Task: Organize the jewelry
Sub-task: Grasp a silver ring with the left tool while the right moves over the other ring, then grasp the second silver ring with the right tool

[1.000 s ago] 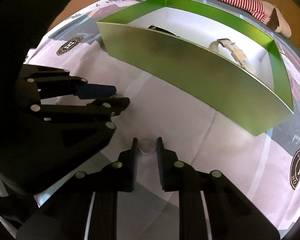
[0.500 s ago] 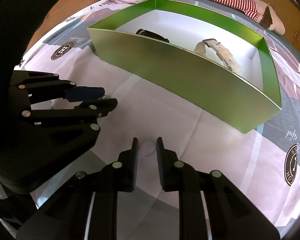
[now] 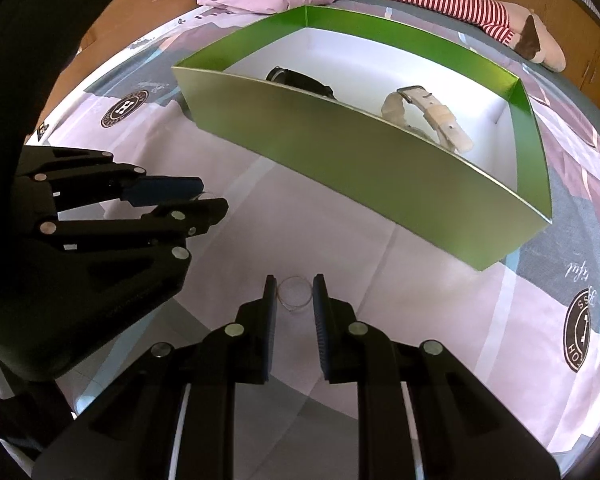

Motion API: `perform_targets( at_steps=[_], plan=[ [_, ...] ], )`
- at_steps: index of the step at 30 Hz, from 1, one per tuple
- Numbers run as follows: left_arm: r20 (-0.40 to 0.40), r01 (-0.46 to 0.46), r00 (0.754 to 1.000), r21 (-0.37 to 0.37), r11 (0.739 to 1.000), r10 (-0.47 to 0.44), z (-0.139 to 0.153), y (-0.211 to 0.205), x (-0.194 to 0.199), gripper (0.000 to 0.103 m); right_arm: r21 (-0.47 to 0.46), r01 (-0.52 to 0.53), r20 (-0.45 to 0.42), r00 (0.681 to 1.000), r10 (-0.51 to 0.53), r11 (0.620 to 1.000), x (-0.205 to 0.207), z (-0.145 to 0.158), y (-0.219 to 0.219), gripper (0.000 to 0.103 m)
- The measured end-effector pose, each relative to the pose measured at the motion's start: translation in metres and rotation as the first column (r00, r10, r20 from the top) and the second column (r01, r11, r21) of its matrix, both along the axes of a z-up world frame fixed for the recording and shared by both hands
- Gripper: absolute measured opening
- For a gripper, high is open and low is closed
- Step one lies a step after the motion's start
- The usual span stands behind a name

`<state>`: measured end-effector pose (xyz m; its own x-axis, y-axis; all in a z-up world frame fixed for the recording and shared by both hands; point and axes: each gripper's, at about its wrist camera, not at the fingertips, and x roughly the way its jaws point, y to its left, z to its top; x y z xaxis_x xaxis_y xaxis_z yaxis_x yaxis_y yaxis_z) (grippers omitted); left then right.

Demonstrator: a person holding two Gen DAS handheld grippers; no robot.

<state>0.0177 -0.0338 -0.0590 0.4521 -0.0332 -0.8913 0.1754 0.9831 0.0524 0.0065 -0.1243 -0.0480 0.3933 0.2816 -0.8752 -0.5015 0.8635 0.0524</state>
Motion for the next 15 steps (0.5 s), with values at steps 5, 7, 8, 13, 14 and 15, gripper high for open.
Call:
perform_targets(
  at_steps=[5,7,8,13,14,15],
  plan=[
    [0.001,-0.001,1.0,0.001,1.0,0.001,0.0,-0.0001,-0.0004,0.02,-0.001,0.0,0.003,1.0,0.0,1.0,-0.0012,0.0012,-0.0008,0.018],
    [0.002,-0.001,1.0,0.002,1.0,0.001,0.0,-0.0001,-0.0004,0.02,-0.003,0.0,0.005,1.0,0.0,1.0,-0.0015,0.0013,-0.0013,0.018],
    [0.001,0.0,1.0,0.002,1.0,0.0,0.0,-0.0001,-0.0004,0.02,-0.004,0.001,0.007,1.0,-0.001,1.0,-0.0017,0.0019,-0.0011,0.018],
    [0.002,-0.002,1.0,0.001,1.0,0.002,0.0004,0.0002,-0.0006,0.02,-0.006,-0.001,0.012,1.0,0.001,1.0,-0.0034,0.0035,0.0004,0.018],
    [0.003,-0.003,1.0,0.0,1.0,0.003,0.001,0.0006,-0.0005,0.02,-0.008,-0.002,0.013,1.0,0.002,1.0,-0.0037,0.0036,0.0007,0.018],
    [0.005,-0.005,1.0,-0.001,1.0,0.005,0.0022,0.0012,-0.0006,0.02,-0.009,-0.001,0.014,1.0,0.001,1.0,-0.004,0.0037,0.0011,0.018]
  ],
)
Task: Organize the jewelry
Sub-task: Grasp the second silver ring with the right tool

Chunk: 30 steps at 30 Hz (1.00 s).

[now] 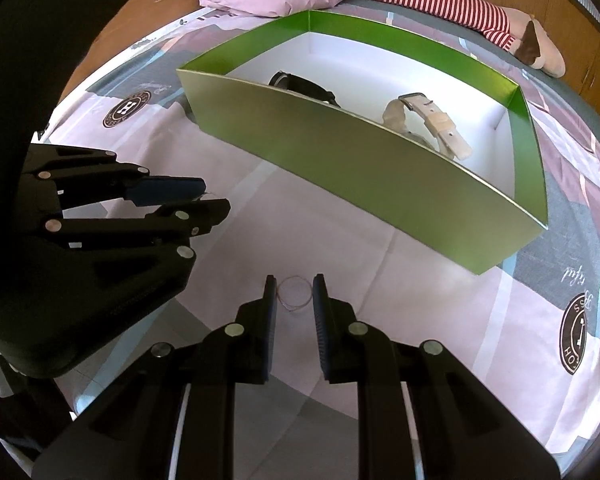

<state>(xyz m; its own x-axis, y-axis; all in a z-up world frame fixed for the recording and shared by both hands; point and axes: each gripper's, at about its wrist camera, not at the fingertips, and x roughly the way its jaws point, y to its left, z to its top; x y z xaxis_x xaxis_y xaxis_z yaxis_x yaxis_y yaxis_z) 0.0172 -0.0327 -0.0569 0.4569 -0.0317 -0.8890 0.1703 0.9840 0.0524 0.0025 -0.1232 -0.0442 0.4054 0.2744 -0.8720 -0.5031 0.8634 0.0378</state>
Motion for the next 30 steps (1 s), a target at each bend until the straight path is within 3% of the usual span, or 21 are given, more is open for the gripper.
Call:
perform_targets(
  at_steps=[9,14,15,17,22,25,27,29,30],
  plan=[
    [0.013,-0.031,0.999,-0.022,0.999,0.032,0.01,0.012,0.003,0.02,0.01,-0.011,0.014,1.0,0.011,1.0,-0.003,0.005,0.0,0.018],
    [0.008,-0.03,1.0,-0.021,0.999,0.03,0.009,0.014,0.004,0.02,-0.024,-0.026,-0.025,0.999,0.026,0.999,-0.002,-0.006,0.002,0.019],
    [0.007,-0.03,1.0,-0.02,0.999,0.031,0.009,0.014,0.004,0.02,-0.033,-0.035,-0.041,0.999,0.033,0.999,-0.002,-0.01,0.003,0.022],
    [0.003,-0.034,0.999,-0.02,0.999,0.034,0.009,0.015,0.005,0.02,-0.05,-0.044,-0.045,0.998,0.042,0.998,-0.004,-0.013,0.004,0.041],
    [-0.007,-0.038,0.999,-0.025,0.999,0.038,0.006,0.015,0.007,0.02,-0.055,-0.069,-0.045,0.997,0.066,0.996,-0.01,-0.015,0.002,0.045],
    [-0.005,-0.036,0.999,-0.025,0.999,0.036,0.006,0.015,0.006,0.02,-0.035,-0.055,-0.054,0.997,0.053,0.998,-0.008,-0.015,-0.001,0.044],
    [-0.003,-0.038,0.999,-0.026,0.999,0.038,0.007,0.015,0.006,0.02,-0.031,-0.048,-0.046,0.998,0.046,0.998,-0.006,-0.015,-0.001,0.037],
    [0.008,-0.039,0.999,-0.033,0.999,0.039,0.009,0.016,0.005,0.02,-0.034,-0.05,-0.038,0.998,0.049,0.998,-0.005,-0.014,0.001,0.017],
    [0.018,-0.037,0.999,-0.037,0.999,0.037,0.013,0.016,0.005,0.02,-0.031,-0.063,-0.041,0.997,0.062,0.998,-0.006,-0.014,0.003,0.018]
  ],
)
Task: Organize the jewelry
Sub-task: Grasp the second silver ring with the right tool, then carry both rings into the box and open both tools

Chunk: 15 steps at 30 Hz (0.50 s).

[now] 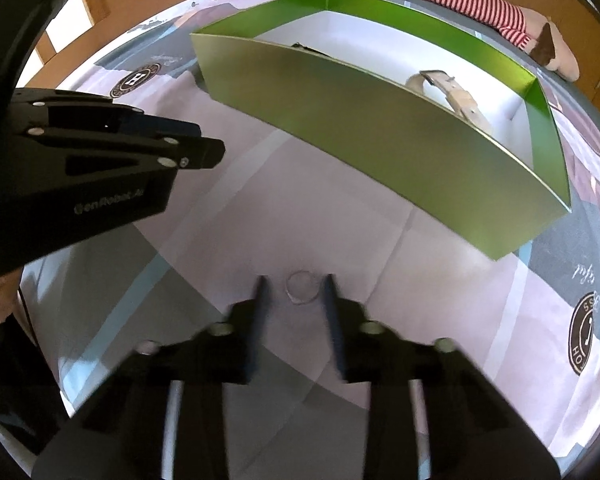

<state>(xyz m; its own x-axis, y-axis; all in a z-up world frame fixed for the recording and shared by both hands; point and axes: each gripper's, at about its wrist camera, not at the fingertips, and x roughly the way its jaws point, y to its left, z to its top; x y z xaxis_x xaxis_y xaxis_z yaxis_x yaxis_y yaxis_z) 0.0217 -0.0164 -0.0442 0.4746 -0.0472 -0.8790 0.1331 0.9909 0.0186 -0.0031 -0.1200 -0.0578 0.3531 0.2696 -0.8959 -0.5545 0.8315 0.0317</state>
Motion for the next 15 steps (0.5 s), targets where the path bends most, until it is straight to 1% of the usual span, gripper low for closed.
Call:
perform_targets(
  at_steps=[2,4,6,8,10,12,15],
  plan=[
    [0.03,0.005,1.0,-0.014,1.0,-0.004,0.011,0.002,-0.002,0.02,-0.002,-0.021,0.001,1.0,0.021,1.0,-0.002,0.001,0.004,0.017],
    [0.072,0.008,0.997,-0.041,0.999,-0.005,0.026,0.005,-0.002,0.02,0.009,-0.031,0.027,0.999,0.031,0.999,-0.005,0.008,0.006,0.017],
    [0.135,0.009,0.991,-0.081,0.997,0.002,0.048,0.01,-0.002,0.02,0.029,-0.02,0.065,0.998,0.018,0.999,-0.005,0.021,0.003,0.017],
    [0.175,0.005,0.985,-0.106,0.994,0.013,0.062,0.013,-0.003,0.02,0.072,0.0,0.12,0.993,-0.009,0.997,-0.002,0.045,-0.006,0.017],
    [0.204,-0.003,0.979,-0.107,0.994,0.025,0.069,0.014,-0.004,0.02,0.135,0.022,0.191,0.98,-0.047,0.991,0.003,0.073,-0.017,0.018],
    [0.216,-0.02,0.976,-0.089,0.996,0.039,0.07,0.014,0.0,0.02,0.169,0.047,0.226,0.97,-0.085,0.985,0.01,0.09,-0.027,0.018],
    [0.209,-0.045,0.976,-0.065,0.997,0.058,0.067,0.01,0.013,0.02,0.186,0.096,0.242,0.96,-0.14,0.978,0.023,0.1,-0.039,0.018]
  ],
)
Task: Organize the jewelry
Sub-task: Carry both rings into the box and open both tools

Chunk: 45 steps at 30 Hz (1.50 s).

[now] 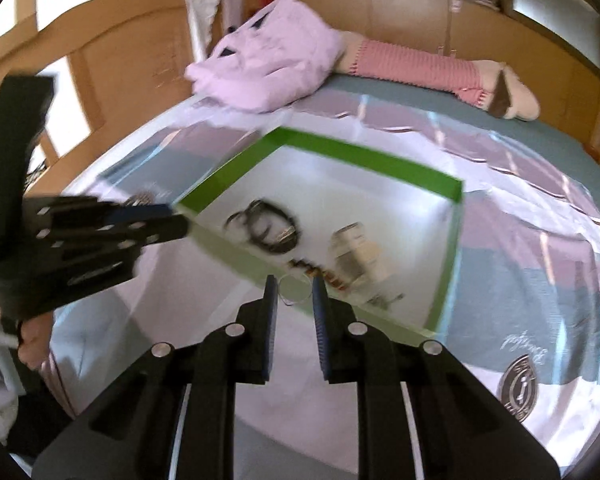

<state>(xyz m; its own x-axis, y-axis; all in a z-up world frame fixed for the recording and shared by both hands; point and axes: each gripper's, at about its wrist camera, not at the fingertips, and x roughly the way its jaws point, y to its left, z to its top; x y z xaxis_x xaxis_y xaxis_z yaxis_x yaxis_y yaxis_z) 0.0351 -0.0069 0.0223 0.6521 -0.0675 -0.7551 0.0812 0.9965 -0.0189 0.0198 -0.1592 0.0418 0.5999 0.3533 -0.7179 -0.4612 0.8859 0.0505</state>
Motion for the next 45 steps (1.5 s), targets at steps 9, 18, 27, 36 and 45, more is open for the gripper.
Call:
perform_targets(
  at_steps=[9,18,27,36,45],
  plan=[
    [0.043,0.013,0.999,0.066,0.998,-0.016,0.004,-0.019,0.036,0.02,-0.012,0.112,-0.034,0.993,-0.112,0.994,0.037,-0.015,-0.014,0.018],
    [0.043,-0.008,0.999,0.075,0.997,0.005,0.001,-0.016,0.064,0.02,-0.03,0.148,-0.03,0.988,-0.149,0.989,0.067,-0.02,-0.01,0.018],
    [0.033,-0.025,0.999,0.069,0.997,0.023,-0.002,-0.012,0.067,0.02,-0.05,0.133,-0.036,0.99,-0.135,0.99,0.076,-0.025,-0.002,0.018],
    [0.024,-0.015,1.0,0.084,0.996,0.014,-0.008,-0.016,0.068,0.02,-0.055,0.131,-0.031,0.991,-0.133,0.99,0.075,-0.024,-0.001,0.018],
    [0.02,-0.024,1.0,0.083,0.996,0.022,-0.009,-0.015,0.066,0.043,-0.049,0.147,-0.043,0.988,-0.149,0.988,0.075,-0.025,-0.006,0.032]
  ],
)
